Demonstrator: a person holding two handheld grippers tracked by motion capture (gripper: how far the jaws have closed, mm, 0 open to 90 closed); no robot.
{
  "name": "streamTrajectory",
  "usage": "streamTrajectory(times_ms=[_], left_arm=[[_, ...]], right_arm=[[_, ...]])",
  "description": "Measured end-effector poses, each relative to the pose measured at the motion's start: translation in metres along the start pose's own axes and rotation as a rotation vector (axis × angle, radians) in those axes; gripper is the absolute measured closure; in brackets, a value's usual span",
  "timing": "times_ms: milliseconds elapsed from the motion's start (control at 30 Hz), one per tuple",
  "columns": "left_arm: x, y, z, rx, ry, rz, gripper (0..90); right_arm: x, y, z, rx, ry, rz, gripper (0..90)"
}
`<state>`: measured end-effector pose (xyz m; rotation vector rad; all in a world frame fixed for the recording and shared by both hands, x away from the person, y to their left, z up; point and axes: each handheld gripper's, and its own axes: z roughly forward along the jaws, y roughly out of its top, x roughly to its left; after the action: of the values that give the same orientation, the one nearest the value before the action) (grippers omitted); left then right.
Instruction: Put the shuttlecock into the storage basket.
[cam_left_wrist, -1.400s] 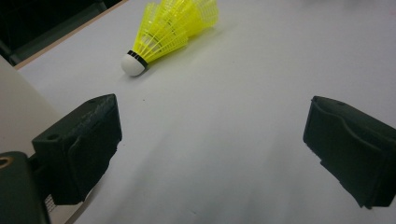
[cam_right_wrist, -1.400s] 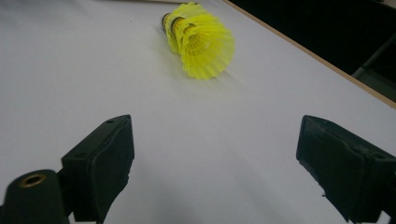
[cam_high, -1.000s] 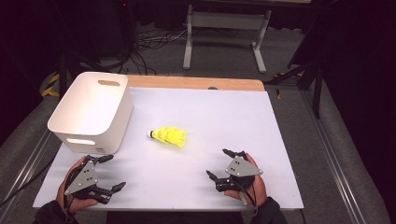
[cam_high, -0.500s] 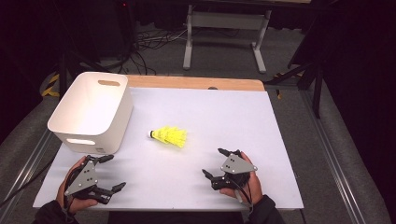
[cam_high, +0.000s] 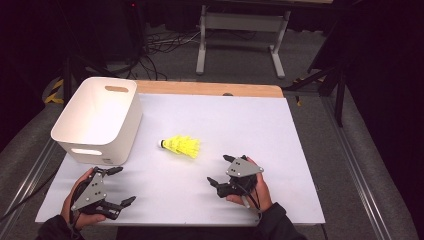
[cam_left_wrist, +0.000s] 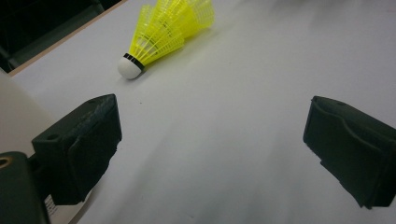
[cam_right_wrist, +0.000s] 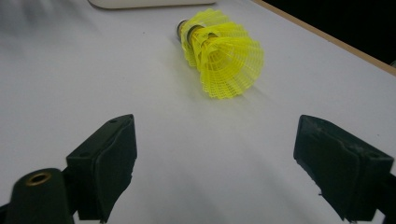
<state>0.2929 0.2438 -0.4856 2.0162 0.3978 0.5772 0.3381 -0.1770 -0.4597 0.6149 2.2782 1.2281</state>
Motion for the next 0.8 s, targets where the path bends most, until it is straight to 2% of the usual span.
streamTrajectory(times_ms=[167,333,433,633,800], left_arm=[[0.000,0.000,0.000,0.001,-0.001,-0.001,5.0],[0.000,-0.001,-0.001,-0.003,0.001,-0.008,5.0],[0.000,-0.001,-0.001,-0.002,0.000,-0.007,5.1],[0.000,-0.001,0.000,-0.002,0.001,-0.009,5.0],[0.000,-0.001,0.000,0.000,0.000,-0.010,5.1]], right_arm=[[-0.001,0.006,0.019,0.030,0.039,0.015,14.9],[0.002,0.012,0.035,0.065,0.071,-0.011,17.4],[0.001,0.016,0.043,0.068,0.093,-0.002,18.8],[-0.002,0.022,0.058,0.086,0.097,0.028,19.5],[-0.002,0.024,0.069,0.118,0.098,0.032,21.2]])
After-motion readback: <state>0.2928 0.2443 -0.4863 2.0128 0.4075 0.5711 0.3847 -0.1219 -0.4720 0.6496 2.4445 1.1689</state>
